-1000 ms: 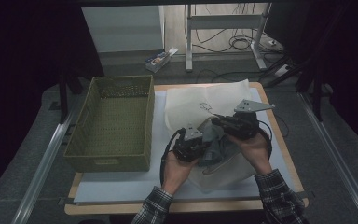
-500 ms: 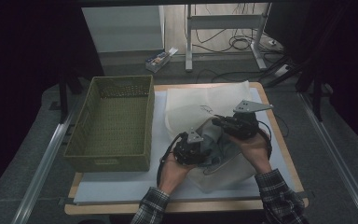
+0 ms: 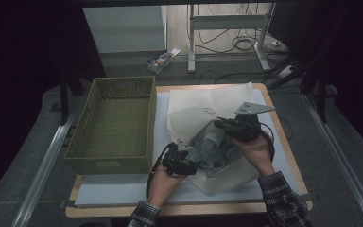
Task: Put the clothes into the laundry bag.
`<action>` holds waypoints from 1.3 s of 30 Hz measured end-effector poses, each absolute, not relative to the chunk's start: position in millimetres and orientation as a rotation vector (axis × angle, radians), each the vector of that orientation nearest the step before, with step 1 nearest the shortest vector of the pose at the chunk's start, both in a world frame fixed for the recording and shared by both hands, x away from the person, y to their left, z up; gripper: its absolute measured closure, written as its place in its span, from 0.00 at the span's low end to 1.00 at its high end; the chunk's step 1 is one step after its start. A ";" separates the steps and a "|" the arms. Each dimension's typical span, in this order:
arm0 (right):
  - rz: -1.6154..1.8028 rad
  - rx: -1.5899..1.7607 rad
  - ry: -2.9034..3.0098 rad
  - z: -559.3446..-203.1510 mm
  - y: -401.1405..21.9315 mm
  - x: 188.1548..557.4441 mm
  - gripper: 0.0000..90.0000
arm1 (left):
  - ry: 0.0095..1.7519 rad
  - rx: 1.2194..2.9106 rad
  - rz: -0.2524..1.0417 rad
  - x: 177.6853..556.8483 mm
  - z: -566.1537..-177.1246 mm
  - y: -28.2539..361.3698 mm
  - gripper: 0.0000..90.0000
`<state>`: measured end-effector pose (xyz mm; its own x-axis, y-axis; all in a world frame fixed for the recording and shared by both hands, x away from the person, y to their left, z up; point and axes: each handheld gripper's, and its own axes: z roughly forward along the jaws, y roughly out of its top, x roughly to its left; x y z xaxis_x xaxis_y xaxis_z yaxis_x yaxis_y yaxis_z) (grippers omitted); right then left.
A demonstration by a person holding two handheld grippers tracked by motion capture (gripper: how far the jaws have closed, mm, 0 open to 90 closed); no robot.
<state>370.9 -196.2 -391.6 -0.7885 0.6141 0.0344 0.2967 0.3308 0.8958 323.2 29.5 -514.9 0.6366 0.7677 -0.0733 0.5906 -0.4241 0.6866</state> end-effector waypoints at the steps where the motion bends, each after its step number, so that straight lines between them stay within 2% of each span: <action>1: 1.441 0.814 2.291 -391.7 -196.1 370.9 0.92 | 1.054 2.177 0.324 325.6 -518.2 27.0 0.39; 3: 1.438 0.813 2.296 -391.9 -196.1 370.9 0.92 | 1.038 2.199 0.337 328.0 -520.6 23.3 0.52; 7: 1.439 0.811 2.301 -392.7 -195.6 371.2 0.92 | 1.010 2.217 0.397 328.3 -513.6 17.9 0.85; 8: 1.440 0.811 2.302 -392.8 -195.3 371.1 0.92 | 1.005 2.195 0.398 328.3 -510.4 17.9 0.87; 13: 1.439 0.810 2.300 -392.4 -194.7 370.3 0.92 | 0.961 2.033 0.365 324.6 -487.4 21.1 0.88; 20: 1.453 0.827 2.278 -389.9 -200.9 371.3 0.92 | 0.917 2.067 0.388 321.8 -471.5 12.9 0.84; 26: 1.454 0.815 2.289 -390.4 -199.0 371.1 0.92 | 0.948 2.083 0.327 324.6 -478.7 17.6 0.80; 31: 1.455 0.814 2.289 -390.5 -198.6 371.0 0.92 | 0.875 2.021 0.289 315.0 -471.9 20.2 0.77; 36: 1.454 0.811 2.289 -389.8 -197.1 369.9 0.92 | 0.867 2.012 0.269 319.0 -478.3 17.1 0.84; 39: 1.456 0.810 2.292 -390.0 -196.6 369.9 0.92 | 0.871 2.010 0.255 321.1 -485.9 12.3 0.85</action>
<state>369.9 -196.6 -390.0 -0.7931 0.6077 0.0416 0.2959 0.3247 0.8983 321.1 12.3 -485.9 0.7302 0.6665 -0.1502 0.4804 -0.3445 0.8066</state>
